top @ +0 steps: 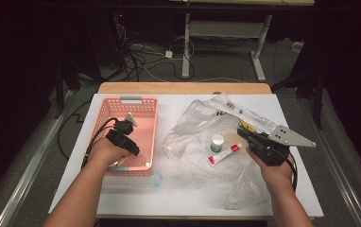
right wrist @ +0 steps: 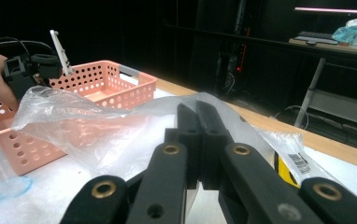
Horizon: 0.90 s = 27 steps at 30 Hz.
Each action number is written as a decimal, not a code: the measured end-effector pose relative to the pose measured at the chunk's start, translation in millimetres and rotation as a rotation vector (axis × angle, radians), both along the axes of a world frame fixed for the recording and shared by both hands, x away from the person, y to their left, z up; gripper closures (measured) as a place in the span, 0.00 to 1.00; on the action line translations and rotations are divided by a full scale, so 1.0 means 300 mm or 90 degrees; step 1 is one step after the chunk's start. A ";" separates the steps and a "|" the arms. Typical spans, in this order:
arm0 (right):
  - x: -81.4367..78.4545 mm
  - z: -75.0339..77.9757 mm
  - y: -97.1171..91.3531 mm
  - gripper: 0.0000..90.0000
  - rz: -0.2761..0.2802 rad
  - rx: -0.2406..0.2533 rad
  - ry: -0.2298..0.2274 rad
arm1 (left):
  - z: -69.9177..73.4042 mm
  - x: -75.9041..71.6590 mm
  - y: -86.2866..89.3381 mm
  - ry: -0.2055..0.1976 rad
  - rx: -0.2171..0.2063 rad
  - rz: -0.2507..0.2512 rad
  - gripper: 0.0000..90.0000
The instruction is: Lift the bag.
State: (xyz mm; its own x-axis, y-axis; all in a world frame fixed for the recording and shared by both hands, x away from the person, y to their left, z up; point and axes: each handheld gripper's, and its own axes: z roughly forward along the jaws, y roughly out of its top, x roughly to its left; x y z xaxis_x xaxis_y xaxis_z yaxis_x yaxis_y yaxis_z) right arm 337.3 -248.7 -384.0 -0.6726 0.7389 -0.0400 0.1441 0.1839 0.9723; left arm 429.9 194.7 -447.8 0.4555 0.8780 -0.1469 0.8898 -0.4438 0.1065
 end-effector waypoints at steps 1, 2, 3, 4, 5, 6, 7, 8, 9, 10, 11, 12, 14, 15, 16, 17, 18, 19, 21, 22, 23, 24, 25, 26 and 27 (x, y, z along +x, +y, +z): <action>-0.001 0.000 0.000 1.00 -0.001 0.001 0.001 | -0.002 0.001 -0.002 0.002 0.005 -0.002 0.45; -0.001 0.001 -0.001 1.00 -0.001 0.001 0.001 | -0.003 0.001 -0.004 0.003 0.009 -0.002 0.47; -0.001 0.001 -0.001 1.00 -0.001 0.001 0.001 | -0.004 0.002 -0.005 0.002 0.015 -0.004 0.50; -0.001 0.001 -0.001 1.00 0.000 0.001 -0.001 | -0.005 0.002 -0.007 0.002 0.020 -0.005 0.52; -0.001 0.001 -0.001 1.00 0.000 0.000 -0.001 | -0.006 0.002 -0.008 0.001 0.025 -0.005 0.54; -0.001 0.001 -0.001 1.00 0.000 0.001 0.000 | -0.006 0.001 -0.010 0.000 0.030 -0.009 0.57; -0.001 0.001 -0.001 1.00 0.000 0.001 0.000 | -0.007 0.001 -0.011 -0.003 0.033 -0.011 0.58; -0.001 0.001 -0.001 1.00 -0.001 0.001 0.000 | -0.007 0.000 -0.012 -0.006 0.037 -0.011 0.61; -0.001 0.000 -0.002 1.00 -0.001 0.001 0.000 | -0.007 0.000 -0.012 -0.007 0.039 -0.011 0.63; -0.001 0.000 -0.002 1.00 -0.001 0.001 0.002 | -0.007 0.000 -0.011 -0.008 0.037 -0.013 0.63; -0.001 0.000 -0.002 1.00 -0.002 0.002 0.003 | -0.007 0.000 -0.011 -0.008 0.037 -0.014 0.64; -0.001 0.000 -0.002 1.00 -0.001 0.002 0.003 | -0.006 -0.001 -0.012 -0.011 0.038 -0.015 0.64; -0.002 0.000 -0.002 1.00 -0.002 0.002 0.002 | -0.001 -0.004 -0.013 -0.020 0.035 -0.020 0.64; -0.001 0.001 -0.002 1.00 -0.002 0.002 0.001 | 0.003 -0.006 -0.012 -0.027 0.031 -0.021 0.64; -0.001 0.000 -0.002 1.00 -0.002 0.003 0.001 | 0.008 -0.009 -0.011 -0.034 0.027 -0.022 0.64; -0.001 0.000 -0.002 1.00 -0.003 0.003 0.003 | 0.014 -0.012 -0.010 -0.044 0.020 -0.024 0.65; -0.001 0.000 -0.002 1.00 -0.002 0.002 0.003 | 0.020 -0.016 -0.009 -0.053 0.013 -0.026 0.65; -0.001 -0.001 -0.002 1.00 -0.002 0.002 0.003 | 0.026 -0.019 -0.009 -0.061 0.005 -0.026 0.65; 0.000 -0.002 -0.001 1.00 0.000 0.002 0.002 | 0.039 -0.026 -0.008 -0.080 -0.008 -0.027 0.65; 0.000 -0.002 0.000 1.00 0.000 0.001 0.002 | 0.046 -0.031 -0.009 -0.090 -0.016 -0.027 0.65; 0.000 -0.002 0.000 1.00 0.000 0.000 0.002 | 0.055 -0.035 -0.008 -0.100 -0.024 -0.032 0.65; 0.000 -0.003 0.000 1.00 0.000 0.000 0.002 | 0.065 -0.041 -0.009 -0.111 -0.036 -0.034 0.65; 0.000 -0.003 0.000 1.00 -0.001 0.001 0.003 | 0.073 -0.049 -0.011 -0.121 -0.050 -0.035 0.65; 0.000 -0.003 0.000 1.00 0.000 0.001 0.002 | 0.083 -0.057 -0.010 -0.138 -0.062 -0.042 0.65; 0.000 -0.003 0.000 1.00 -0.001 0.002 0.003 | 0.092 -0.065 -0.009 -0.152 -0.075 -0.042 0.65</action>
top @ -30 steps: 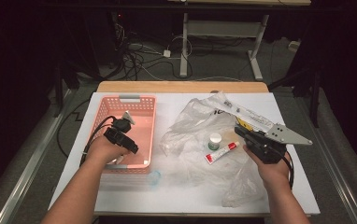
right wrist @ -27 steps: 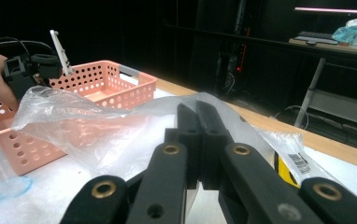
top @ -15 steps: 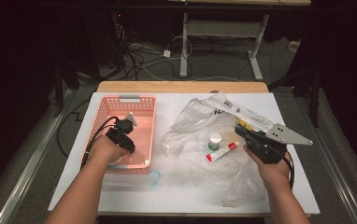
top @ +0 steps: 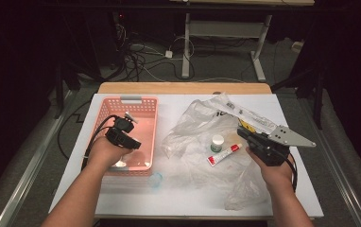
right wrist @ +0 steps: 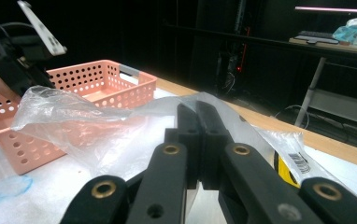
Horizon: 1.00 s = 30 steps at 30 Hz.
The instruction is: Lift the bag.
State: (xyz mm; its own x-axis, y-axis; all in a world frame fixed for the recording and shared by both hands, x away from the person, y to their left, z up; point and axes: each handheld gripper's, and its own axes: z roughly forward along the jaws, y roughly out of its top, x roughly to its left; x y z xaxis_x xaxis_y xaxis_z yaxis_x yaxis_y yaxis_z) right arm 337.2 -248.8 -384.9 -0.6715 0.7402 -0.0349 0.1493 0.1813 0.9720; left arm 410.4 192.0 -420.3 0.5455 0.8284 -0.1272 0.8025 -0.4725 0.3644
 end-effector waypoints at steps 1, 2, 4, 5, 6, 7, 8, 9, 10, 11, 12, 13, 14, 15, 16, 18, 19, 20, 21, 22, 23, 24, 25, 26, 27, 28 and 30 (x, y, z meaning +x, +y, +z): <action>0.001 0.000 0.000 1.00 0.000 0.000 -0.002 | 0.007 -0.008 0.001 -0.012 -0.011 0.000 0.65; 0.000 0.000 0.000 1.00 0.000 0.000 0.000 | 0.013 -0.016 0.003 -0.026 -0.020 -0.002 0.65; 0.000 0.000 0.001 1.00 0.001 -0.002 -0.002 | 0.024 -0.032 0.007 -0.046 -0.047 -0.003 0.65; 0.000 0.000 0.002 1.00 0.001 -0.001 -0.002 | 0.028 -0.040 0.010 -0.055 -0.059 -0.002 0.65; -0.001 0.000 0.003 1.00 0.001 -0.001 -0.002 | 0.032 -0.048 0.012 -0.065 -0.069 -0.002 0.65; -0.001 0.000 0.003 1.00 0.001 -0.001 -0.002 | 0.035 -0.056 0.014 -0.075 -0.079 -0.001 0.65; -0.001 0.000 0.003 1.00 0.000 -0.001 -0.002 | 0.037 -0.065 0.015 -0.084 -0.089 -0.001 0.65; -0.001 0.000 0.003 1.00 0.001 -0.001 -0.002 | 0.039 -0.075 0.016 -0.096 -0.097 -0.003 0.65; -0.001 -0.001 0.003 1.00 0.000 -0.001 -0.003 | 0.040 -0.085 0.018 -0.109 -0.104 -0.003 0.65; -0.001 -0.001 0.003 1.00 0.001 -0.001 -0.002 | 0.042 -0.097 0.019 -0.131 -0.112 -0.001 0.65; -0.001 -0.001 0.003 1.00 0.003 -0.001 -0.001 | 0.043 -0.107 0.021 -0.145 -0.121 0.003 0.65; -0.001 -0.002 0.003 1.00 0.004 -0.001 -0.002 | 0.045 -0.118 0.022 -0.156 -0.129 0.003 0.65; -0.001 -0.002 0.003 1.00 0.004 -0.003 -0.003 | 0.046 -0.129 0.025 -0.167 -0.138 0.000 0.65; -0.002 -0.002 0.003 1.00 0.004 -0.003 -0.003 | 0.047 -0.141 0.027 -0.178 -0.150 0.001 0.65; -0.002 -0.003 0.004 1.00 0.003 -0.003 -0.002 | 0.049 -0.151 0.028 -0.188 -0.158 0.003 0.65; -0.002 -0.003 0.004 1.00 0.003 -0.003 -0.002 | 0.054 -0.180 0.032 -0.218 -0.179 0.003 0.65; -0.001 -0.004 0.004 1.00 0.004 -0.004 -0.002 | 0.057 -0.194 0.033 -0.229 -0.191 0.005 0.65; -0.002 -0.004 0.005 1.00 0.004 -0.003 0.000 | 0.061 -0.208 0.034 -0.240 -0.201 0.005 0.65; -0.001 -0.005 0.005 1.00 0.004 -0.005 -0.002 | 0.065 -0.222 0.033 -0.251 -0.209 0.003 0.65; 0.000 -0.006 0.006 1.00 0.005 -0.005 -0.002 | 0.070 -0.236 0.031 -0.261 -0.218 0.001 0.65; 0.000 -0.006 0.006 1.00 0.005 -0.006 -0.002 | 0.076 -0.251 0.029 -0.269 -0.228 -0.003 0.65; 0.000 -0.006 0.006 1.00 0.005 -0.006 -0.002 | 0.080 -0.266 0.024 -0.277 -0.241 -0.007 0.65; 0.000 -0.006 0.007 1.00 0.005 -0.006 -0.003 | 0.086 -0.279 0.017 -0.282 -0.247 -0.014 0.65; 0.000 -0.006 0.007 1.00 0.004 -0.006 -0.002 | 0.090 -0.291 0.010 -0.286 -0.256 -0.022 0.65; -0.001 -0.006 0.007 1.00 0.004 -0.006 -0.002 | 0.095 -0.302 0.002 -0.289 -0.265 -0.032 0.65; -0.001 -0.006 0.007 1.00 0.005 -0.006 -0.003 | 0.098 -0.310 -0.004 -0.294 -0.271 -0.038 0.65; -0.001 -0.006 0.008 1.00 0.004 -0.006 -0.003 | 0.108 -0.333 -0.025 -0.304 -0.281 -0.052 0.65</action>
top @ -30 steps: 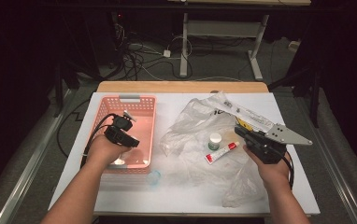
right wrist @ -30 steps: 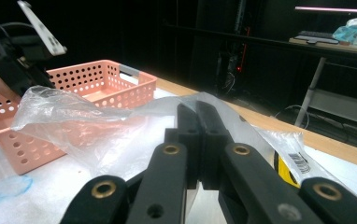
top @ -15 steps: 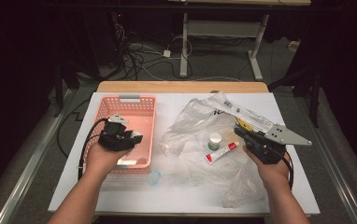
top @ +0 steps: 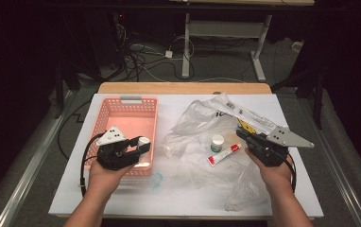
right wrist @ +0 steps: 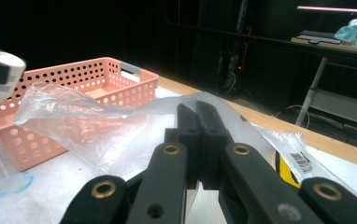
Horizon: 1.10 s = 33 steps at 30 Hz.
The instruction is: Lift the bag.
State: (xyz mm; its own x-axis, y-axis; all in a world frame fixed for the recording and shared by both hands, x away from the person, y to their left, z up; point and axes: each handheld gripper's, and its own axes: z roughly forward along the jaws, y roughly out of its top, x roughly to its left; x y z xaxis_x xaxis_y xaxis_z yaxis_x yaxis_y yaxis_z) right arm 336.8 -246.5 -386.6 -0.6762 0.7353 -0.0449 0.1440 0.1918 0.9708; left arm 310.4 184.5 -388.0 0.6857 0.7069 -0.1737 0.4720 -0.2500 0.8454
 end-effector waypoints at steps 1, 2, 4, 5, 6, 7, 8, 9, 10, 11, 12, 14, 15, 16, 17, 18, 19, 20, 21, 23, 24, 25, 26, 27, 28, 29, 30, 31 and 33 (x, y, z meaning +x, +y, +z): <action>0.000 0.000 0.000 1.00 0.000 0.000 0.000 | 0.005 -0.009 -0.010 -0.007 -0.005 -0.006 0.65; -0.001 0.001 0.000 1.00 -0.001 0.000 0.000 | 0.010 -0.019 -0.019 -0.013 -0.011 -0.011 0.65; -0.002 0.001 0.000 1.00 -0.001 0.001 0.001 | 0.020 -0.036 -0.039 -0.027 -0.019 -0.018 0.65; -0.003 0.002 0.000 1.00 -0.002 0.001 0.002 | 0.024 -0.044 -0.049 -0.033 -0.022 -0.024 0.65; -0.002 0.002 -0.001 1.00 -0.002 0.001 0.000 | 0.028 -0.050 -0.061 -0.039 -0.023 -0.028 0.65; -0.002 0.002 -0.001 1.00 -0.001 0.001 -0.001 | 0.032 -0.057 -0.072 -0.043 -0.023 -0.032 0.65; -0.002 0.002 -0.002 1.00 0.000 0.001 -0.001 | 0.034 -0.062 -0.083 -0.046 -0.025 -0.037 0.65; -0.002 0.003 -0.002 1.00 -0.001 0.001 -0.001 | 0.035 -0.066 -0.095 -0.048 -0.026 -0.041 0.65; -0.003 0.003 -0.003 1.00 -0.001 0.002 -0.001 | 0.037 -0.069 -0.106 -0.050 -0.027 -0.046 0.65; -0.002 0.003 -0.003 1.00 -0.001 0.001 -0.002 | 0.038 -0.071 -0.117 -0.051 -0.028 -0.052 0.65; -0.002 0.003 -0.004 1.00 -0.001 0.001 -0.003 | 0.038 -0.072 -0.126 -0.050 -0.029 -0.058 0.65; -0.003 0.004 -0.005 1.00 -0.001 0.001 -0.004 | 0.035 -0.072 -0.147 -0.048 -0.029 -0.066 0.65; -0.004 0.005 -0.004 1.00 -0.002 0.001 -0.003 | 0.033 -0.073 -0.158 -0.048 -0.025 -0.072 0.65; -0.005 0.005 -0.004 1.00 -0.002 0.002 -0.002 | 0.030 -0.072 -0.170 -0.046 -0.022 -0.078 0.65; -0.005 0.006 -0.004 1.00 -0.002 0.003 -0.003 | 0.027 -0.073 -0.182 -0.046 -0.019 -0.081 0.65; -0.005 0.006 -0.004 1.00 -0.001 0.003 -0.002 | 0.024 -0.074 -0.194 -0.049 -0.018 -0.084 0.65; -0.005 0.006 -0.004 1.00 -0.002 0.003 -0.002 | 0.021 -0.074 -0.206 -0.049 -0.016 -0.090 0.65; -0.005 0.006 -0.004 1.00 -0.001 0.002 -0.003 | 0.017 -0.074 -0.219 -0.050 -0.014 -0.094 0.65; -0.005 0.005 -0.003 1.00 -0.002 0.002 -0.002 | 0.013 -0.073 -0.233 -0.049 -0.015 -0.098 0.65; -0.005 0.005 -0.002 1.00 -0.001 0.002 -0.003 | 0.006 -0.071 -0.261 -0.051 -0.016 -0.106 0.65; -0.005 0.005 -0.001 1.00 -0.001 0.003 -0.003 | 0.004 -0.071 -0.274 -0.055 -0.013 -0.109 0.65; -0.005 0.006 -0.001 1.00 0.000 0.002 -0.004 | 0.002 -0.068 -0.287 -0.056 -0.009 -0.115 0.65; -0.005 0.006 -0.001 1.00 0.000 0.002 -0.004 | 0.000 -0.066 -0.301 -0.054 -0.007 -0.120 0.65; -0.005 0.006 -0.001 1.00 0.000 0.002 -0.005 | -0.003 -0.064 -0.314 -0.053 -0.007 -0.124 0.65; -0.005 0.006 -0.001 1.00 0.000 0.002 -0.005 | -0.005 -0.061 -0.328 -0.053 -0.006 -0.128 0.65; -0.005 0.006 -0.002 1.00 0.001 0.002 -0.004 | -0.008 -0.059 -0.342 -0.052 -0.004 -0.131 0.65; -0.005 0.006 -0.002 1.00 0.000 0.003 -0.004 | -0.011 -0.056 -0.355 -0.051 -0.004 -0.135 0.65; -0.005 0.007 -0.002 1.00 0.000 0.003 -0.004 | -0.015 -0.053 -0.368 -0.049 -0.004 -0.139 0.65; -0.005 0.007 -0.002 1.00 0.000 0.003 -0.004 | -0.024 -0.047 -0.397 -0.049 -0.002 -0.145 0.65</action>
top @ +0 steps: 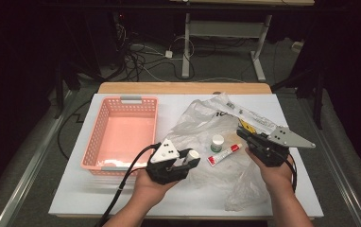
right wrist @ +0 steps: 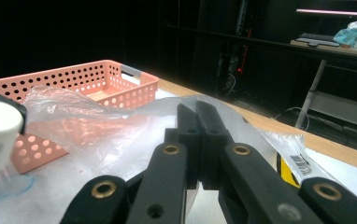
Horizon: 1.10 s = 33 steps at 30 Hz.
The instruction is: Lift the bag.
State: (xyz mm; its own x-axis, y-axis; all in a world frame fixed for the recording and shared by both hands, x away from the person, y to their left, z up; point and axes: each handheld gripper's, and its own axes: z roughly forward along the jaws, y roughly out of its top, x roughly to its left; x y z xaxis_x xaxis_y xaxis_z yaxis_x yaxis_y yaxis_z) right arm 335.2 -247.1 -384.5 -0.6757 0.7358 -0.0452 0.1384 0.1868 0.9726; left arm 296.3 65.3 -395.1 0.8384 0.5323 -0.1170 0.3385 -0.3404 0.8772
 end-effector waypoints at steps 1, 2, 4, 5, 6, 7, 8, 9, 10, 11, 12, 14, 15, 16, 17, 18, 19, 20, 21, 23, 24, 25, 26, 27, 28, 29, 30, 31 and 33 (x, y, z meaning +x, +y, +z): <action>0.000 0.000 0.000 1.00 0.000 0.000 0.000 | -0.006 0.004 -0.015 0.000 0.001 -0.002 0.65; 0.000 0.001 0.000 1.00 0.001 0.000 -0.001 | -0.012 0.008 -0.029 0.002 0.002 -0.005 0.65; -0.001 0.001 0.000 1.00 0.001 0.000 -0.001 | -0.026 0.017 -0.059 0.005 0.005 -0.008 0.65; 0.000 0.002 0.000 1.00 0.001 0.000 -0.002 | -0.032 0.020 -0.074 0.003 0.010 -0.009 0.65; 0.000 0.002 0.000 1.00 0.001 0.001 -0.002 | -0.040 0.023 -0.091 0.002 0.016 -0.009 0.65; 0.000 0.002 0.000 1.00 0.001 0.001 -0.001 | -0.047 0.027 -0.106 0.002 0.019 -0.011 0.65; 0.000 0.002 -0.001 1.00 0.002 0.000 -0.002 | -0.055 0.030 -0.121 0.006 0.018 -0.014 0.65; 0.000 0.002 0.000 1.00 0.001 0.001 -0.002 | -0.062 0.033 -0.136 0.008 0.018 -0.017 0.65; 0.000 0.002 -0.001 1.00 0.002 0.000 -0.002 | -0.068 0.036 -0.151 0.007 0.021 -0.020 0.65; 0.001 0.002 -0.001 1.00 0.003 0.000 -0.003 | -0.074 0.039 -0.165 0.007 0.023 -0.021 0.65; 0.001 0.002 -0.001 1.00 0.003 0.000 -0.003 | -0.080 0.044 -0.177 0.007 0.022 -0.020 0.65; 0.001 0.002 -0.001 1.00 0.003 0.000 -0.001 | -0.090 0.055 -0.200 0.008 0.020 -0.018 0.65; 0.001 0.001 -0.001 1.00 0.003 0.001 0.000 | -0.095 0.061 -0.211 0.007 0.021 -0.016 0.65; 0.001 0.001 -0.001 1.00 0.003 0.001 -0.001 | -0.101 0.068 -0.221 0.010 0.020 -0.016 0.65; 0.002 0.001 -0.001 1.00 0.004 0.000 -0.002 | -0.108 0.076 -0.233 0.013 0.018 -0.015 0.65; 0.002 0.002 -0.001 1.00 0.004 0.001 -0.002 | -0.114 0.083 -0.244 0.015 0.019 -0.014 0.65; 0.003 0.002 -0.001 1.00 0.004 0.001 -0.002 | -0.120 0.090 -0.256 0.016 0.020 -0.014 0.65; 0.003 0.002 0.000 1.00 0.003 0.001 -0.002 | -0.126 0.097 -0.268 0.015 0.020 -0.014 0.65; 0.003 0.002 0.001 1.00 0.004 0.000 -0.002 | -0.131 0.104 -0.279 0.013 0.023 -0.013 0.65; 0.002 0.002 0.002 1.00 0.004 0.000 -0.002 | -0.143 0.117 -0.302 0.005 0.026 -0.007 0.64; 0.003 0.003 0.001 1.00 0.005 0.000 -0.003 | -0.149 0.125 -0.313 0.007 0.025 -0.006 0.65; 0.003 0.003 0.000 1.00 0.004 0.002 -0.003 | -0.156 0.133 -0.324 0.010 0.025 -0.004 0.65; 0.003 0.003 -0.001 1.00 0.003 0.002 -0.003 | -0.161 0.140 -0.335 0.010 0.026 -0.002 0.64; 0.003 0.004 -0.002 1.00 0.001 0.004 -0.002 | -0.166 0.146 -0.345 0.007 0.029 0.000 0.65; 0.003 0.004 -0.004 1.00 0.001 0.005 -0.002 | -0.170 0.151 -0.355 0.004 0.030 0.003 0.64; 0.002 0.005 -0.006 1.00 0.000 0.005 -0.003 | -0.174 0.156 -0.363 0.005 0.026 0.006 0.64; 0.002 0.005 -0.007 1.00 -0.001 0.006 -0.003 | -0.179 0.162 -0.370 0.007 0.020 0.009 0.64; 0.003 0.005 -0.009 1.00 -0.002 0.006 -0.003 | -0.184 0.166 -0.377 0.010 0.015 0.012 0.64; 0.004 0.004 -0.011 1.00 -0.003 0.007 -0.002 | -0.198 0.176 -0.394 0.014 0.010 0.015 0.64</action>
State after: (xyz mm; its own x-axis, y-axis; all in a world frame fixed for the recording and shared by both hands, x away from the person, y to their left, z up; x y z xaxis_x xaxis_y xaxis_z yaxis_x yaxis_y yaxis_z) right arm 336.5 -250.5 -383.4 -0.6721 0.7395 -0.0386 0.1364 0.1749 0.9751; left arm 349.0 -52.8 -454.4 0.8232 0.5534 -0.1268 0.3657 -0.3461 0.8640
